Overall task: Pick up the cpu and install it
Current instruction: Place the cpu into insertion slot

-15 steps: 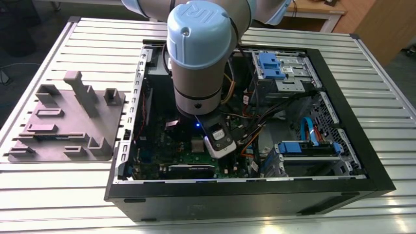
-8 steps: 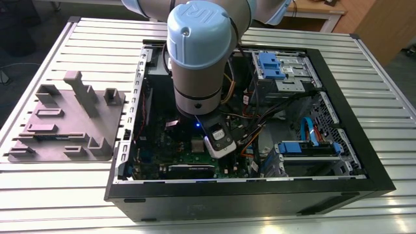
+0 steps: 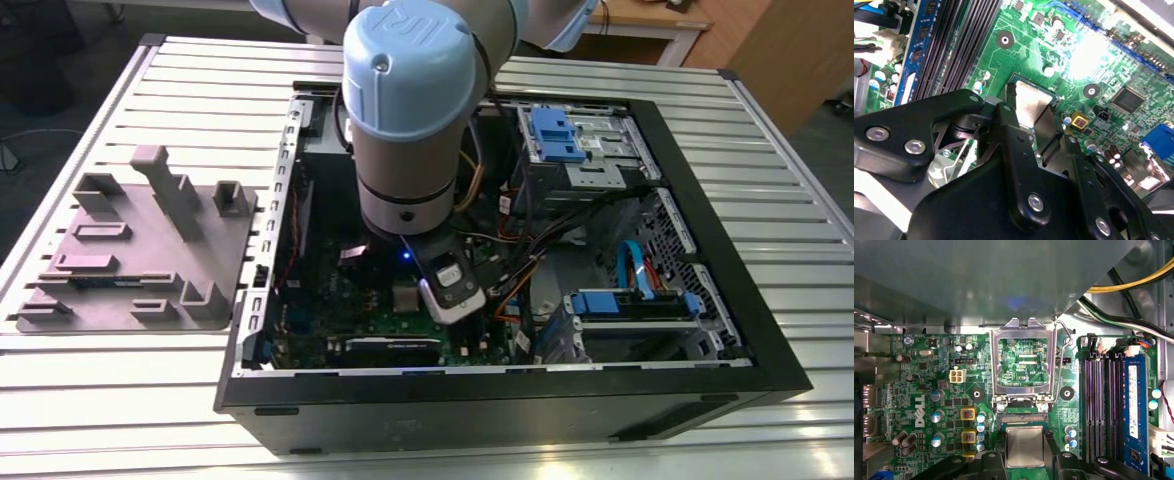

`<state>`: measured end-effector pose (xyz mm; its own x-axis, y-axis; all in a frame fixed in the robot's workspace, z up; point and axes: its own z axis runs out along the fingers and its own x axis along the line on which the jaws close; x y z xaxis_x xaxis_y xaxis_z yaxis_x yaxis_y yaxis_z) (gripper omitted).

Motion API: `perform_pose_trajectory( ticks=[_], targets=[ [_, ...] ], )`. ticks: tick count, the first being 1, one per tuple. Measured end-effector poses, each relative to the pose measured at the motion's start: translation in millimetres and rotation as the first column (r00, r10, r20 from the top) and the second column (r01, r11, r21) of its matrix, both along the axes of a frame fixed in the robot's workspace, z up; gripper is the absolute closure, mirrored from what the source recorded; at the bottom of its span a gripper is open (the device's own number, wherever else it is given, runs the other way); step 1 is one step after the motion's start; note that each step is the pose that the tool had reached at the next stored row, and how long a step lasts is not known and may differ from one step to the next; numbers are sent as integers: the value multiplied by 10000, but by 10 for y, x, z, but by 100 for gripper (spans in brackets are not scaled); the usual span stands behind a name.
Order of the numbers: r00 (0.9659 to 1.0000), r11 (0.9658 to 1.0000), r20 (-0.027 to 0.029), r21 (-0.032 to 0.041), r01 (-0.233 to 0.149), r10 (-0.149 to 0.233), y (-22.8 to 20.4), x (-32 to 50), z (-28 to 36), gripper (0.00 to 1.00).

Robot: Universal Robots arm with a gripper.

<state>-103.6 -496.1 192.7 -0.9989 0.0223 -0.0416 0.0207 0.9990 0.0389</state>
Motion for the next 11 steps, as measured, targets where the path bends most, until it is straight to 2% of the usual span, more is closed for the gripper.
perform_pose_trajectory(
  ticks=[2, 6, 11],
  targets=[
    [10000, 10000, -20, -18, 1, -1, -2, -1, 32, 60],
    [10000, 10000, -27, -18, 0, 0, -3, 0, 42, 60],
    [10000, 10000, -22, 42, 43, -43, -2, 0, 34, 60]
  ],
)
